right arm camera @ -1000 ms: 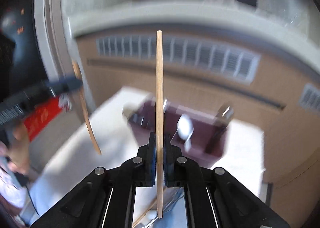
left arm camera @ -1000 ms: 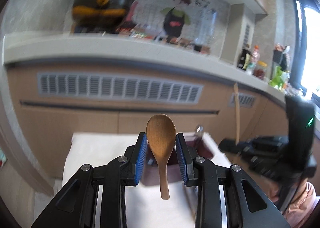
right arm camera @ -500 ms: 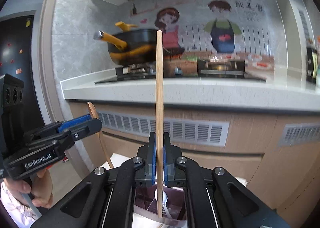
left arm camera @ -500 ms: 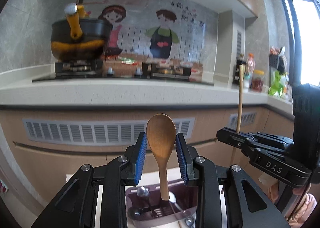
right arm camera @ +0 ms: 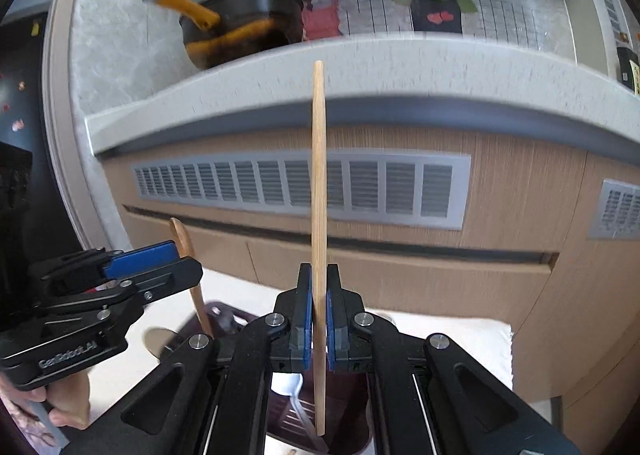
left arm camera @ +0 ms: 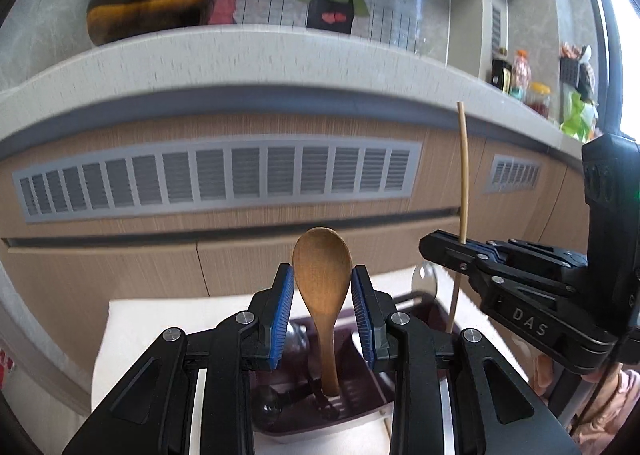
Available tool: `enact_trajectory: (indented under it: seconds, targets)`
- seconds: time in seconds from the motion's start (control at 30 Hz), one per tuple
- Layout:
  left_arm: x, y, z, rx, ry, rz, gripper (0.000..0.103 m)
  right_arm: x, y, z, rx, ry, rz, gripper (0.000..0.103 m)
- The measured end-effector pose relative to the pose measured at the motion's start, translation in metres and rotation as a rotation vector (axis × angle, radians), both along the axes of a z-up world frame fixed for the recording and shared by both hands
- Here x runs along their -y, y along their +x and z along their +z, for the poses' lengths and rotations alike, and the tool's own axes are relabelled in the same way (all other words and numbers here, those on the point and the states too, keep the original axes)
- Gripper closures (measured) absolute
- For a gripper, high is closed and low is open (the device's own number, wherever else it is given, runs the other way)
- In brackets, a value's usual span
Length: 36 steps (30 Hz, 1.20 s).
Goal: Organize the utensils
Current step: 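Lower the chopstick into the caddy with the right tool while the left tool drops the wooden spoon in, then move both open tools back toward the remaining utensils on the cloth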
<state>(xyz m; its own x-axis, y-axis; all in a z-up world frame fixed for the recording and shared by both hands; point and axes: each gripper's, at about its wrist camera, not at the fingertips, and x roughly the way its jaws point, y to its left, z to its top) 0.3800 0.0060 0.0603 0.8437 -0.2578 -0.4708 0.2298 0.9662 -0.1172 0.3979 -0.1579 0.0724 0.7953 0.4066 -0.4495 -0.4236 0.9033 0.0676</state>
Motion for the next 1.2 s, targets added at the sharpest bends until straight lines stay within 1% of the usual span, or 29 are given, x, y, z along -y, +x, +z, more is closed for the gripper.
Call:
enact_trajectory:
  seconds: [0.13,0.23,0.27,0.33,0.37,0.4,0.43,0.47,0.53,0.6,0.67,0.7,0.77,0.87,0.97,1.03,1.1,1.2]
  targets:
    - [0.001,0.003,-0.017,-0.053,-0.002,-0.004,0.072,0.0,0.004,-0.021,-0.064,-0.002,0.008,0.098]
    - [0.002,0.002,-0.027,-0.08,-0.002,-0.011,0.071,-0.002,0.002,-0.036,-0.112,-0.03,0.006,0.098]
    - [0.003,0.001,-0.027,-0.085,-0.004,-0.012,0.071,-0.001,0.002,-0.041,-0.134,-0.033,0.011,0.096]
    - [0.002,-0.004,-0.027,-0.091,-0.013,-0.008,0.071,0.001,0.001,-0.048,-0.178,-0.028,0.021,0.088]
    - [0.001,-0.007,-0.025,-0.093,-0.019,-0.005,0.07,0.002,0.0,-0.049,-0.191,-0.025,0.019,0.076]
    - [-0.001,-0.01,-0.023,-0.094,-0.026,0.0,0.069,0.005,-0.003,-0.049,-0.201,-0.019,0.018,0.066]
    - [-0.003,-0.015,-0.021,-0.093,-0.037,0.006,0.065,0.007,-0.007,-0.048,-0.201,-0.016,0.018,0.065]
    - [-0.006,-0.022,-0.018,-0.09,-0.047,0.012,0.058,0.009,-0.012,-0.046,-0.199,-0.018,0.016,0.063]
    - [-0.009,-0.036,-0.014,-0.084,-0.051,0.027,0.05,0.013,-0.023,-0.042,-0.195,-0.028,0.007,0.057]
    - [-0.011,-0.052,-0.014,-0.086,-0.04,0.038,0.048,0.019,-0.037,-0.039,-0.19,-0.021,-0.006,0.036]
    - [-0.012,-0.068,-0.018,-0.101,-0.03,0.044,0.048,0.025,-0.052,-0.04,-0.188,-0.02,-0.025,0.027]
    - [-0.013,-0.076,-0.021,-0.113,-0.03,0.047,0.048,0.028,-0.061,-0.041,-0.189,-0.026,-0.037,0.024]
    - [-0.015,-0.091,-0.032,-0.149,-0.027,0.046,0.041,0.033,-0.078,-0.048,-0.194,-0.046,-0.059,0.02]
    - [-0.014,-0.113,-0.054,-0.205,0.002,0.05,0.039,0.036,-0.096,-0.064,-0.231,-0.079,-0.086,0.007]
    - [-0.014,-0.131,-0.08,-0.276,0.017,0.053,0.038,0.037,-0.11,-0.086,-0.267,-0.12,-0.124,0.006]
    - [-0.013,-0.14,-0.098,-0.33,0.033,0.069,0.038,0.033,-0.119,-0.101,-0.281,-0.167,-0.163,0.005]
    - [-0.015,-0.148,-0.109,-0.362,0.035,0.086,0.038,0.027,-0.129,-0.114,-0.295,-0.215,-0.21,0.0]
    - [-0.019,-0.157,-0.122,-0.402,0.025,0.098,0.038,0.022,-0.142,-0.124,-0.313,-0.227,-0.188,0.0]
